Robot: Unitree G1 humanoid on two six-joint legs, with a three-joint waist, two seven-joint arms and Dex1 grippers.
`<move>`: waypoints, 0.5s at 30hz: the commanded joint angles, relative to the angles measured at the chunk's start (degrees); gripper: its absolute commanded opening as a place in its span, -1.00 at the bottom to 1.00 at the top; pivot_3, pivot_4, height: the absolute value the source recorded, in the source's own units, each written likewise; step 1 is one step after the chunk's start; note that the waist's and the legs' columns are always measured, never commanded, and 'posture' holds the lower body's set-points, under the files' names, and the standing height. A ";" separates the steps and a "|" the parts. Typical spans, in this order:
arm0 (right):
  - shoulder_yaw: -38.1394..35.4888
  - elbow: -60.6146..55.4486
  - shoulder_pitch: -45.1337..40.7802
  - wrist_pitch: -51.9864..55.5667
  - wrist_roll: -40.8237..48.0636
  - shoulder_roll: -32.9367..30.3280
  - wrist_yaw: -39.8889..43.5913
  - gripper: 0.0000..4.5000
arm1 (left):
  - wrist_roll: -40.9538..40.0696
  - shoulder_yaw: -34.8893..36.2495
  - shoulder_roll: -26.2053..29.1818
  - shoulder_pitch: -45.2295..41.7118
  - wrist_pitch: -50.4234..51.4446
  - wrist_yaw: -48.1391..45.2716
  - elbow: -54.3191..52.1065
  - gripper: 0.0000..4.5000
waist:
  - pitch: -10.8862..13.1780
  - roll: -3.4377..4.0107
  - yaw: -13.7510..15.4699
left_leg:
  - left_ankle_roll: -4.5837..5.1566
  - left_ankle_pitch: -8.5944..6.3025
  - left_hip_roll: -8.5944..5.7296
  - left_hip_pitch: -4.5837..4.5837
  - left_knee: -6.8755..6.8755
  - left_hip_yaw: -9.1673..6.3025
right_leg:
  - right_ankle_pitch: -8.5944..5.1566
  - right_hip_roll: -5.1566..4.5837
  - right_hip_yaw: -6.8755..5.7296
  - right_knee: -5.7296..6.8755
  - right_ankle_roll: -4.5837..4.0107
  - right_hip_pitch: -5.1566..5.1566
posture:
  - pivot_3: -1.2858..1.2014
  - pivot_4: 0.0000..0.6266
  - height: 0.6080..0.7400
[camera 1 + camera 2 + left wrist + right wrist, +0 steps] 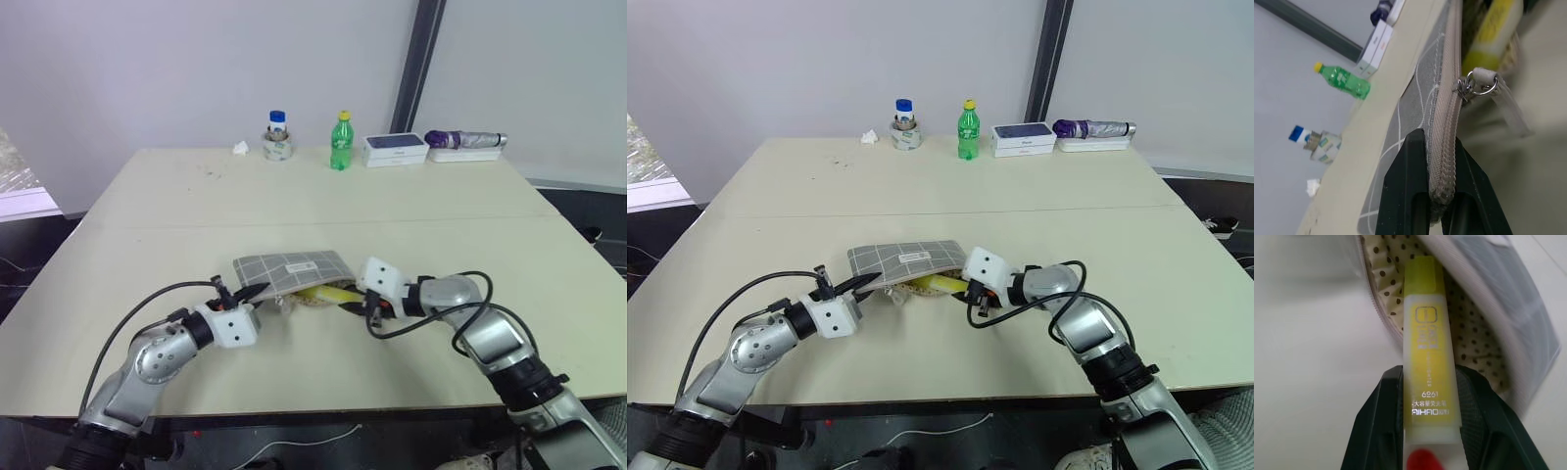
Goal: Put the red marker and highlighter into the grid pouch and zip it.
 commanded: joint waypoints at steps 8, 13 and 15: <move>0.96 -1.10 -2.89 -8.99 -3.67 3.70 -2.36 -0.60 | -14.08 2.83 1.11 2.48 3.00 -7.33 -3.33 -1.00 | 0.00 0.00 -0.04 | -0.01 0.01 0.02 -0.01 -0.01 0.00 | 0.00 0.00 0.00 0.00 0.00 -0.01 | 0.03 -0.52 1.00; 4.82 3.00 -3.88 -25.41 -10.22 0.49 -1.42 -0.60 | -16.48 4.43 1.39 1.95 2.61 -8.34 -2.19 -1.00 | 0.00 0.00 -0.01 | -0.01 0.01 0.01 0.00 0.03 -0.02 | 0.00 0.00 0.00 0.00 0.00 0.01 | 0.03 -0.52 1.00; 4.78 5.00 -4.00 -28.86 -11.17 -0.39 -1.12 -0.60 | -16.35 4.66 1.58 1.56 2.48 -8.47 -1.77 -1.00 | 0.00 0.00 -0.02 | -0.01 0.01 0.00 0.00 0.03 -0.01 | 0.00 0.00 -0.01 0.01 0.00 0.00 | 0.03 -0.52 1.00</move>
